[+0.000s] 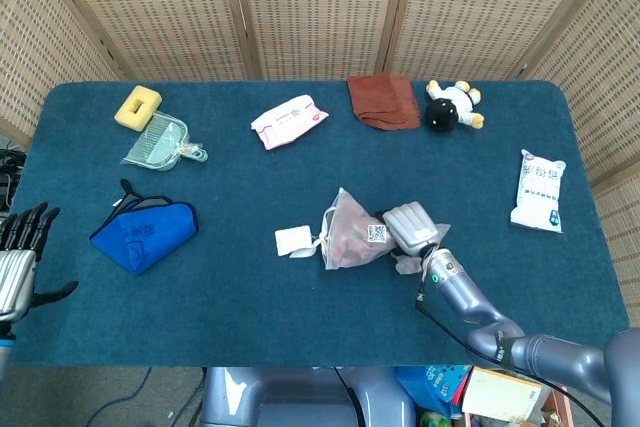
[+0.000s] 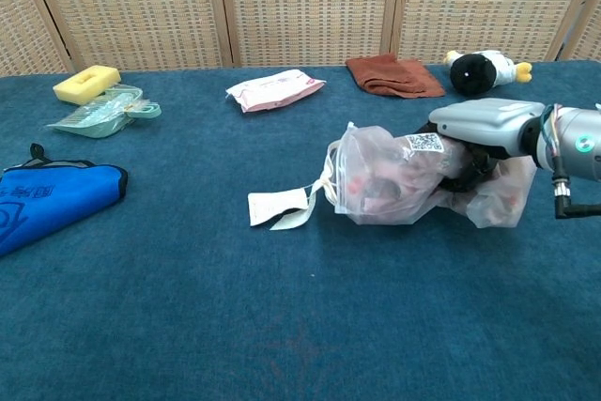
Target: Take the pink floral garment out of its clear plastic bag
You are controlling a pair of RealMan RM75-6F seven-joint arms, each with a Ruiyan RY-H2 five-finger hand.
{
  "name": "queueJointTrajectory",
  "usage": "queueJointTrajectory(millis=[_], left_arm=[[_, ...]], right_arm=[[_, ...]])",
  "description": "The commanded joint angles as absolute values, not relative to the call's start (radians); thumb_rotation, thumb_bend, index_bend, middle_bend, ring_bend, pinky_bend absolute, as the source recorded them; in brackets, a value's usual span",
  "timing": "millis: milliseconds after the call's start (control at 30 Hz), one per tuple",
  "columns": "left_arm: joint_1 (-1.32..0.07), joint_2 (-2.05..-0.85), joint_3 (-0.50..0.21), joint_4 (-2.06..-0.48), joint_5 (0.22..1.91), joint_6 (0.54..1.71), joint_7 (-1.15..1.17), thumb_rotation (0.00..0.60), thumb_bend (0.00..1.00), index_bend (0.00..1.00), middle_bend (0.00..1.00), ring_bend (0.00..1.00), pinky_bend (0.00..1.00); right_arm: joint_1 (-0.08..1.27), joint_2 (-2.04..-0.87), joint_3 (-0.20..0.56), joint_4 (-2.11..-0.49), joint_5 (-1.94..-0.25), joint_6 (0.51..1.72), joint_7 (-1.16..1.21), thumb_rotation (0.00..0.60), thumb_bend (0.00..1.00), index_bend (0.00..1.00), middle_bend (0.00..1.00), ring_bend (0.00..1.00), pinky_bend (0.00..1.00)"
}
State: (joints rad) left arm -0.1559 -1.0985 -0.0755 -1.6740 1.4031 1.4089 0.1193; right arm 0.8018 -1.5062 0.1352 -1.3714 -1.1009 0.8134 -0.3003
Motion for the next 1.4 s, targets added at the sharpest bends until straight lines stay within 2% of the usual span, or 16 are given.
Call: queueJointTrajectory(millis=[33,133,367,467,767,933,1100,1400], left_arm=[[-0.198,-1.113,-0.093,-1.629,1.451,1.391,0.090,0.600,0.04,0.00,0.00,0.00,0.00],[-0.266,-1.121,-0.111,-1.573,1.512,1.343,0.050,0.600,0.03,0.03,0.00,0.00,0.00],[-0.427,-1.154,-0.127,-1.478,1.644,1.231,-0.018,0.600,0.03,0.22,0.00,0.00,0.00],[-0.487,-1.171,-0.135,-1.469,1.679,1.190,-0.011,0.600,0.03,0.28,0.00,0.00,0.00],[-0.640,-1.254,-0.168,-1.473,1.677,1.061,-0.067,0.600,0.04,0.33,0.00,0.00,0.00],[-0.698,-1.328,-0.191,-1.447,1.659,1.048,-0.094,0.600,0.09,0.39,0.00,0.00,0.00],[-0.739,-1.377,-0.185,-1.427,1.647,1.030,-0.160,0.600,0.13,0.44,0.00,0.00,0.00],[-0.753,-1.398,-0.172,-1.380,1.660,1.087,-0.192,0.600,0.17,0.47,0.00,0.00,0.00]], right_arm=[[0.790,-1.453,0.155,-1.435,-1.189,0.815,-0.160,0.600,0.95,0.55,0.57,0.55,0.60],[0.804,-1.413,0.185,-1.491,-1.213,0.782,-0.067,0.600,0.95,0.55,0.57,0.55,0.60],[0.855,-1.369,0.230,-1.571,-1.202,0.715,-0.014,0.600,0.95,0.55,0.57,0.55,0.60],[0.879,-1.370,0.244,-1.586,-1.173,0.700,-0.036,0.600,0.95,0.55,0.57,0.55,0.60],[0.950,-1.399,0.255,-1.607,-1.036,0.681,-0.141,0.600,0.96,0.55,0.57,0.55,0.60],[0.977,-1.415,0.251,-1.622,-0.971,0.700,-0.189,0.600,0.96,0.55,0.57,0.55,0.60],[0.993,-1.425,0.254,-1.636,-0.926,0.717,-0.201,0.600,0.98,0.55,0.57,0.55,0.60],[0.998,-1.434,0.263,-1.637,-0.893,0.717,-0.154,0.600,0.99,0.55,0.57,0.55,0.60]])
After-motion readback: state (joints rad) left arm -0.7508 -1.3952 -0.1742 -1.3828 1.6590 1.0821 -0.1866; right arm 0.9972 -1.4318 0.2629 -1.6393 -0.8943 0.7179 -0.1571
